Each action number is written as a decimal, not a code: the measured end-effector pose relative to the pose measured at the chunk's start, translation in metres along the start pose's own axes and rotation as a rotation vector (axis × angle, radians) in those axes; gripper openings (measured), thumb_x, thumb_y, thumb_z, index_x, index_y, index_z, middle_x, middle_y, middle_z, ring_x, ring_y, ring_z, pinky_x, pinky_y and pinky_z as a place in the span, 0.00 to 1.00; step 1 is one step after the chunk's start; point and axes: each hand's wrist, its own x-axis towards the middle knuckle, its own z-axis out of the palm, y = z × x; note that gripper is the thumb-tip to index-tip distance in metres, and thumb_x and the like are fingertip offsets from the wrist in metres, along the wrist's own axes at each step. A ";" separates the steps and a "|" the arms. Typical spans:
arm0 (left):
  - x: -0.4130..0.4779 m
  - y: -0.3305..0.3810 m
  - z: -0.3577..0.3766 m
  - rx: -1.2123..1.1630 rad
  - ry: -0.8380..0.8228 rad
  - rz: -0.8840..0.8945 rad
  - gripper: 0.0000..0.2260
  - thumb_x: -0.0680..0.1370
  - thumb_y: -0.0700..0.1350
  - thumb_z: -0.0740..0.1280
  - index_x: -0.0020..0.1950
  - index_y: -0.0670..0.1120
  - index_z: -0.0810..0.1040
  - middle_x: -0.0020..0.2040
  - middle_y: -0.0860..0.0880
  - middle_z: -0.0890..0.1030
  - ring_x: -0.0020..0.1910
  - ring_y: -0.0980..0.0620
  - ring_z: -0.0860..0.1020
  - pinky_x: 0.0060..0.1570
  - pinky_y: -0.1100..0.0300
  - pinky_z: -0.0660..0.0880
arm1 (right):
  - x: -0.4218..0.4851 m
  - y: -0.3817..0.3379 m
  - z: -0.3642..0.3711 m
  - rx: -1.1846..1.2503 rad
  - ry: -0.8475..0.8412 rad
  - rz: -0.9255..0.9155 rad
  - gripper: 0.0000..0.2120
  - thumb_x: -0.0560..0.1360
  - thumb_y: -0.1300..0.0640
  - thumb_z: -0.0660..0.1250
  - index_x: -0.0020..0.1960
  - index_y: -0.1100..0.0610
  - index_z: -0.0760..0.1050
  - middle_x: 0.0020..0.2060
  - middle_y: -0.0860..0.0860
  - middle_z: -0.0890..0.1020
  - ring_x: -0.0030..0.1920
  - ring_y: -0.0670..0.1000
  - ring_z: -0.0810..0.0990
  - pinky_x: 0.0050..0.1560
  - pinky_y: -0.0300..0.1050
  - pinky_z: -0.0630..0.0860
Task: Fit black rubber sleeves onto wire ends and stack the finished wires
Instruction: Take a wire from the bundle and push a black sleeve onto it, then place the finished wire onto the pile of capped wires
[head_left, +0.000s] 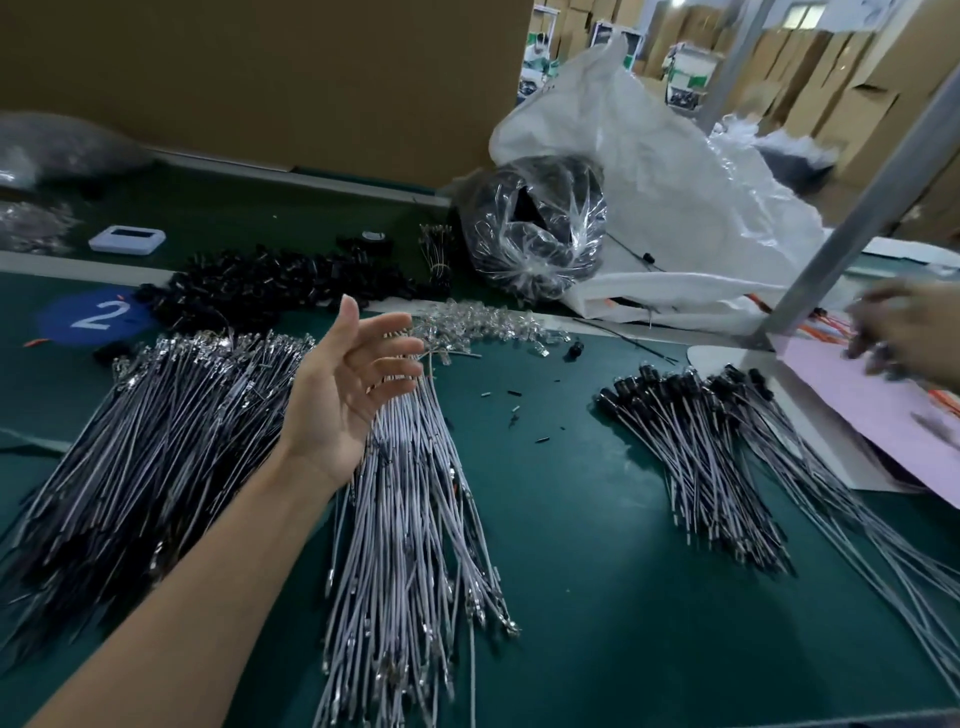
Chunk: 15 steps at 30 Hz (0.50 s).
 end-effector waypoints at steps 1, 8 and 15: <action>0.000 0.000 0.000 0.002 0.028 0.001 0.20 0.75 0.59 0.62 0.48 0.44 0.84 0.41 0.47 0.85 0.37 0.51 0.82 0.41 0.60 0.79 | -0.010 -0.016 0.014 -0.017 -0.051 -0.005 0.05 0.79 0.51 0.65 0.49 0.52 0.75 0.28 0.52 0.82 0.23 0.50 0.79 0.27 0.41 0.72; 0.002 0.004 -0.002 0.008 0.132 0.016 0.23 0.74 0.61 0.62 0.48 0.43 0.84 0.40 0.46 0.84 0.36 0.50 0.81 0.39 0.60 0.79 | -0.039 -0.076 0.084 -0.105 -0.134 -0.011 0.12 0.80 0.53 0.66 0.54 0.62 0.77 0.47 0.63 0.83 0.45 0.61 0.78 0.48 0.52 0.74; 0.006 0.005 -0.008 -0.058 0.210 0.040 0.23 0.80 0.59 0.59 0.45 0.44 0.85 0.38 0.47 0.84 0.34 0.51 0.81 0.36 0.61 0.79 | -0.068 -0.087 0.064 -0.285 -0.136 -0.058 0.20 0.71 0.70 0.66 0.61 0.58 0.78 0.53 0.63 0.81 0.49 0.62 0.78 0.47 0.55 0.78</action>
